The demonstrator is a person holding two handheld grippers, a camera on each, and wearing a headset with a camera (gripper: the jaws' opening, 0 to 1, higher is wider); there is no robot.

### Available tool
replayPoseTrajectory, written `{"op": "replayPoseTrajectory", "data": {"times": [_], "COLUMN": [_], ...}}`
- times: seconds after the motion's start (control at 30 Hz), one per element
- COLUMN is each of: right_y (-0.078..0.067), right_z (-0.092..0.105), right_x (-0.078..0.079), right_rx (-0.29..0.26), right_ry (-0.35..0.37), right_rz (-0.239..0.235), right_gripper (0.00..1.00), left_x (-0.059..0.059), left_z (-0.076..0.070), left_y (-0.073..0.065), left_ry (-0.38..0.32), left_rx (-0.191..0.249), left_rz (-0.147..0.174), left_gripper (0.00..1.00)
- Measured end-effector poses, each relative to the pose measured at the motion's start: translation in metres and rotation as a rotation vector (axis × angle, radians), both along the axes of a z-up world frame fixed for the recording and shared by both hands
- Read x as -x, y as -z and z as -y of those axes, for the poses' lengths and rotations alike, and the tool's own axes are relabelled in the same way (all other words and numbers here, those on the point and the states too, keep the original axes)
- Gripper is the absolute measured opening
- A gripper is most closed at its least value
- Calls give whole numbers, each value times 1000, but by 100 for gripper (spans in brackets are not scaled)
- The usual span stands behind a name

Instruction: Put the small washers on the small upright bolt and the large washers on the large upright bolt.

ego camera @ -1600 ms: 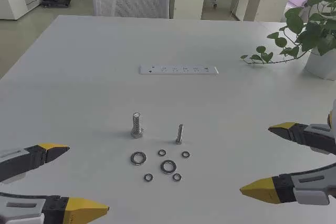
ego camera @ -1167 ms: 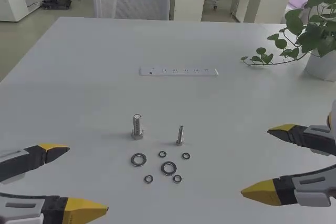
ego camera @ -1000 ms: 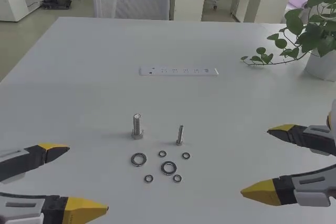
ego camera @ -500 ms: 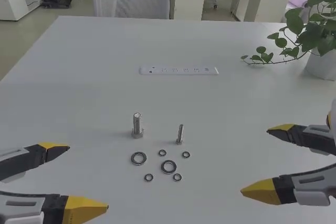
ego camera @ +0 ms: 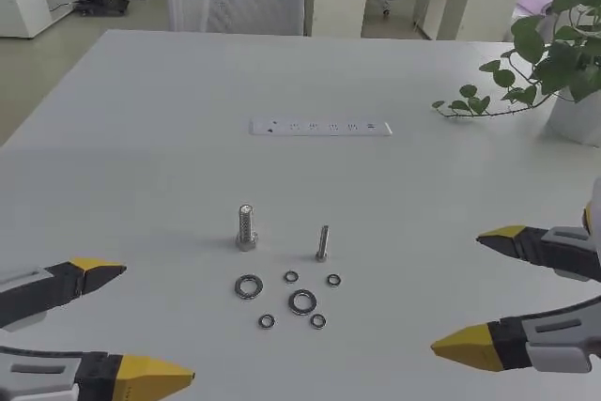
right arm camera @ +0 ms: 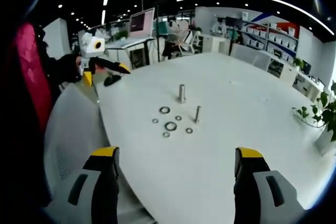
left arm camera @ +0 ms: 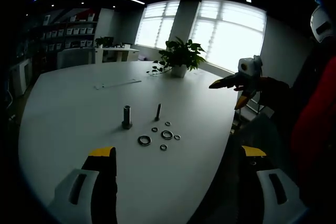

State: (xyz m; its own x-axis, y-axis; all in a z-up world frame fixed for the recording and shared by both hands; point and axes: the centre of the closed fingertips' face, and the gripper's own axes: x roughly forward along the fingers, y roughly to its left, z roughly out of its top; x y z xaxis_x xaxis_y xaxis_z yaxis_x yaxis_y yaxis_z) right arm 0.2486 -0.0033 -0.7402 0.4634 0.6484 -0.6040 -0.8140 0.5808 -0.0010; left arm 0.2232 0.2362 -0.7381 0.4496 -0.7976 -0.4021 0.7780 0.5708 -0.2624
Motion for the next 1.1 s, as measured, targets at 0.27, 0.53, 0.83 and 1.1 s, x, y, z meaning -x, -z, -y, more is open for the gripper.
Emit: {"op": "replayPoseTrajectory", "data": {"times": [0.27, 0.53, 0.83, 1.1], "right_y": [0, 1, 4, 6], "right_z": [0, -6, -19, -29], "right_x": [0, -2, -12, -28], "right_rx": [6, 12, 21, 41], "right_ry": [-4, -15, -56, -95], "right_rz": [-1, 0, -1, 2], "right_gripper": [92, 89, 87, 86], "left_x": [1, 2, 3, 3], "left_z": [0, 1, 1, 0], "left_y": [0, 0, 1, 1], "left_ry": [-1, 2, -1, -5], "left_rx": [1, 1, 5, 4], "left_rz": [-2, -4, -5, -3], "left_gripper": [97, 97, 97, 97]}}
